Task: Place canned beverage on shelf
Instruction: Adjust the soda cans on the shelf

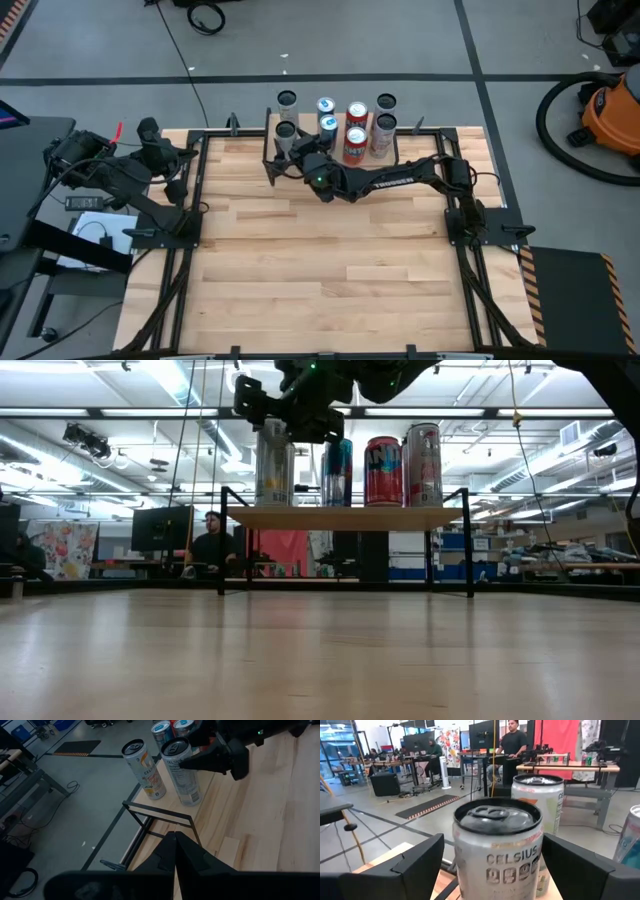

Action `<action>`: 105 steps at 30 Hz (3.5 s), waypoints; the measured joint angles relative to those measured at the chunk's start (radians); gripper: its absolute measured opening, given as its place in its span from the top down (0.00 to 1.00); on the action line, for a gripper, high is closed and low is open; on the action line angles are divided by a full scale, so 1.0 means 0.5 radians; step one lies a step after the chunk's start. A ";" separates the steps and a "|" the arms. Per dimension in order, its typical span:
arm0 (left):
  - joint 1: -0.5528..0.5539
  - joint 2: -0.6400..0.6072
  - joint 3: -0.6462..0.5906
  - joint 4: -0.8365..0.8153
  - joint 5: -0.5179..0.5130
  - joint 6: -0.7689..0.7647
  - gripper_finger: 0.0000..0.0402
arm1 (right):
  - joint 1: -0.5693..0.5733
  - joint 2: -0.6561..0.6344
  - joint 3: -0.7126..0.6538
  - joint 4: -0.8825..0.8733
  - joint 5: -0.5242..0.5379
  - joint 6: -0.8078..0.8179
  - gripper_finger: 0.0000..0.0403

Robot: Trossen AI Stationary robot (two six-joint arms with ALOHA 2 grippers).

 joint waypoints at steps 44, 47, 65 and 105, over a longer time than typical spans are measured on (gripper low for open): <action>0.000 0.000 0.001 -0.001 -0.001 0.005 0.98 | 0.220 -0.008 0.000 0.161 0.468 -0.350 0.16; 0.000 0.000 0.000 0.000 0.000 0.005 0.98 | 0.257 -0.020 0.000 0.160 0.510 -0.440 0.16; 0.000 0.000 0.000 0.000 0.000 0.000 0.98 | 0.334 -0.444 0.000 -0.041 0.167 -1.342 0.56; 0.001 0.000 0.001 0.175 0.090 -0.099 0.98 | -0.345 -0.654 0.000 -1.177 -1.412 -0.758 1.00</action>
